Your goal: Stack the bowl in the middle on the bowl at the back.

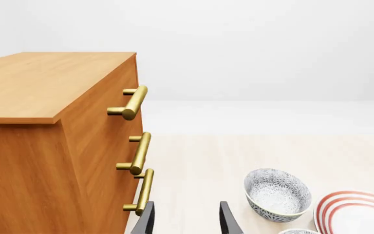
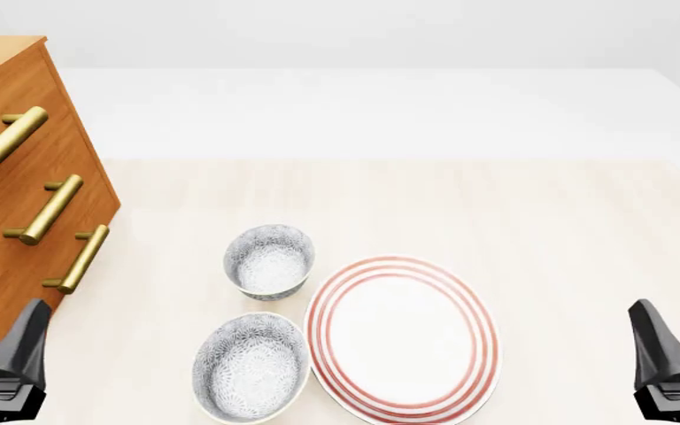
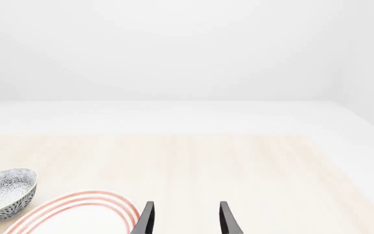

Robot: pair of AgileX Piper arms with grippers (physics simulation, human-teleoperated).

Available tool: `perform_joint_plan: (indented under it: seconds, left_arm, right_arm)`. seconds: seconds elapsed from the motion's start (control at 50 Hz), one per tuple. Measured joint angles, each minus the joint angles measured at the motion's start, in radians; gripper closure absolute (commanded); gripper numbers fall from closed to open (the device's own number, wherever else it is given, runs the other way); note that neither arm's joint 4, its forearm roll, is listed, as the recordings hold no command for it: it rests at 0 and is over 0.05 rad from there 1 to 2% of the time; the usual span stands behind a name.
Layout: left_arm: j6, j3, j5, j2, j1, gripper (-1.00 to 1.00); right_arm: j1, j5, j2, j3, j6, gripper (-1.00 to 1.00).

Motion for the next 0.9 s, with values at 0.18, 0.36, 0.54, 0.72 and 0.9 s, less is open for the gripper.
perform_joint_plan:
  seconds: [0.18,0.36,0.54,0.72,0.9]
  left_arm:
    - [-0.003,-0.002,0.0,0.003,0.001,-1.0]
    - [-0.009,-0.005,0.0,0.005,0.004,-1.0]
    - [-0.015,-0.026,0.019,0.005,0.003,-1.0]
    - [-0.009,-0.098,0.072,0.017,-0.026,-1.0]
    - [0.003,-0.235,0.16,0.08,-0.095,-1.0]
  right_arm:
    - [0.0,-0.001,0.003,-0.001,0.001,-1.0]
    - [-0.001,-0.003,0.006,-0.002,0.001,-1.0]
    - [-0.004,-0.008,0.012,-0.002,0.002,-1.0]
    - [-0.007,-0.01,0.013,-0.003,0.003,-1.0]
    - [-0.008,-0.008,0.011,-0.003,0.004,-1.0]
